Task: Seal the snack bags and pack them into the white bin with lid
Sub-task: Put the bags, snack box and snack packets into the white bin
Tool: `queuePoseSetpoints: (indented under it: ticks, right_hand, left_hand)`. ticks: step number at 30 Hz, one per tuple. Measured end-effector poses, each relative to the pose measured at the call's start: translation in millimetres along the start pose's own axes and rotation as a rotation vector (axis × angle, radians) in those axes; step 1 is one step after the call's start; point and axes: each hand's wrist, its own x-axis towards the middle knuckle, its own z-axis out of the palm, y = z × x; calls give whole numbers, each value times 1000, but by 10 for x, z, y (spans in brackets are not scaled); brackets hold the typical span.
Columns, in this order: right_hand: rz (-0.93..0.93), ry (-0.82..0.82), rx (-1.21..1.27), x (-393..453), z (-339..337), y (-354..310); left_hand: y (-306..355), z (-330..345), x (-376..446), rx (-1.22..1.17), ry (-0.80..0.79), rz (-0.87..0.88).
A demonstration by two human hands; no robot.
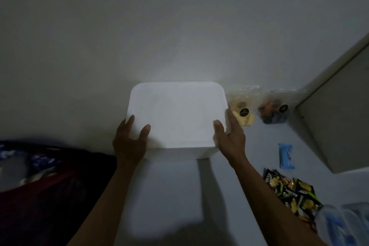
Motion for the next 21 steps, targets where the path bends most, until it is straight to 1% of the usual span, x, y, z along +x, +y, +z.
queuePoseSetpoints:
  ticks: [3, 7, 12, 15, 17, 21]
  right_hand:
    - [18, 19, 20, 5, 44, 20]
    - [14, 17, 8, -11, 26, -41]
    - [-56, 64, 19, -278, -136, -284]
    - [-61, 66, 20, -319, -231, -400]
    - [-80, 77, 21, -538, -324, -449]
    - [-96, 98, -2, -1305, -527, -323]
  left_hand:
    - [-4, 26, -11, -19, 42, -12]
    - [70, -5, -21, -33, 72, 16]
    - [184, -339, -225, -51, 110, 56]
    - [275, -424, -317, -45, 128, 111]
    - [262, -560, -521, -95, 129, 138]
    - [31, -881, -1226, -260, 130, 176]
